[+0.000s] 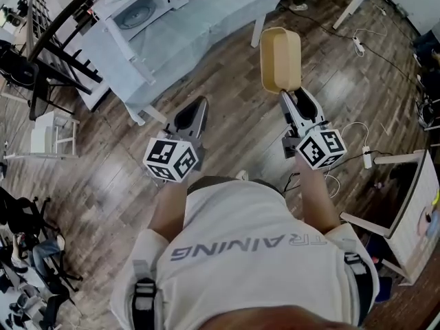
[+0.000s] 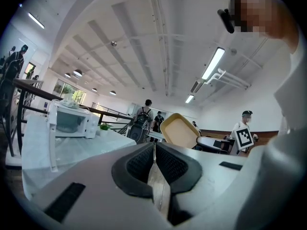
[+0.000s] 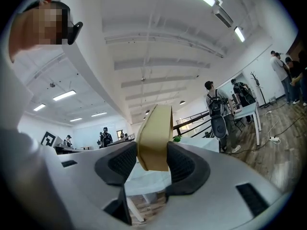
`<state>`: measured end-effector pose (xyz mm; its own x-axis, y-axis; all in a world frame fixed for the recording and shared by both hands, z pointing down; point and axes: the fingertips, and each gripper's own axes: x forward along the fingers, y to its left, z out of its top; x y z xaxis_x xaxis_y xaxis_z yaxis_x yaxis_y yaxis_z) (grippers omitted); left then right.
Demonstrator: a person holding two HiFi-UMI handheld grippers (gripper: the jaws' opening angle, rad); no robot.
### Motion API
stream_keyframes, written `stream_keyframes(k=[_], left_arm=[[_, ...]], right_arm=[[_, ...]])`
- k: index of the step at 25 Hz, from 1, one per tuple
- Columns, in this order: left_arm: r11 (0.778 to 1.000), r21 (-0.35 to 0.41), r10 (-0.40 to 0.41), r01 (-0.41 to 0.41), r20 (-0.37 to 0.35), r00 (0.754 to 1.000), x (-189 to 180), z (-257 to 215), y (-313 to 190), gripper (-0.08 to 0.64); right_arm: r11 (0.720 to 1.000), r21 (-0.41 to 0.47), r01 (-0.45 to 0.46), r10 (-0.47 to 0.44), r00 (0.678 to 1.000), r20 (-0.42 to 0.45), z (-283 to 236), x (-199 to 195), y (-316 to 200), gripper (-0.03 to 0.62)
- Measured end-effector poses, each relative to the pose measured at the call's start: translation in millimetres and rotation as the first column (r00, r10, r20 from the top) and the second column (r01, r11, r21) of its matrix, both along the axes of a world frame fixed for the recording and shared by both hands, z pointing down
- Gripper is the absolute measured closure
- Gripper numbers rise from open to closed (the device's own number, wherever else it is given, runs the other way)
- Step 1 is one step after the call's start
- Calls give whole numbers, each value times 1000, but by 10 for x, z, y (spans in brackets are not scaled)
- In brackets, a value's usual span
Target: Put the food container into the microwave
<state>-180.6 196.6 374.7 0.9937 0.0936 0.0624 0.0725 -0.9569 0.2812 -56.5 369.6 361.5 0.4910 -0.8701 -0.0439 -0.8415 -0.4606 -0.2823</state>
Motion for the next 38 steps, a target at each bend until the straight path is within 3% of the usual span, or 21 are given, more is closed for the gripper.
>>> stream_keyframes(k=[7,17,31,38], left_arm=[[1000,16,-8,8,22,1000,526,54,208,515],[999,5,-47,47,43,998,1108,188,-79,515],[998,-18,-58,59,35,998,2133,104,-1062,515],[987,-12,-157,158,24,987,2379,74,-1864,515]], right_arm=[[1000,5,18,-18,1000,25,122,533,211,379],[998,-7,57,-57,997,52,312,1087,-55,379],[995,-48,89,-86,995,51,201,2060,-1132,379],[983,-68,169,-165,984,61,191,2449,-2004,379]])
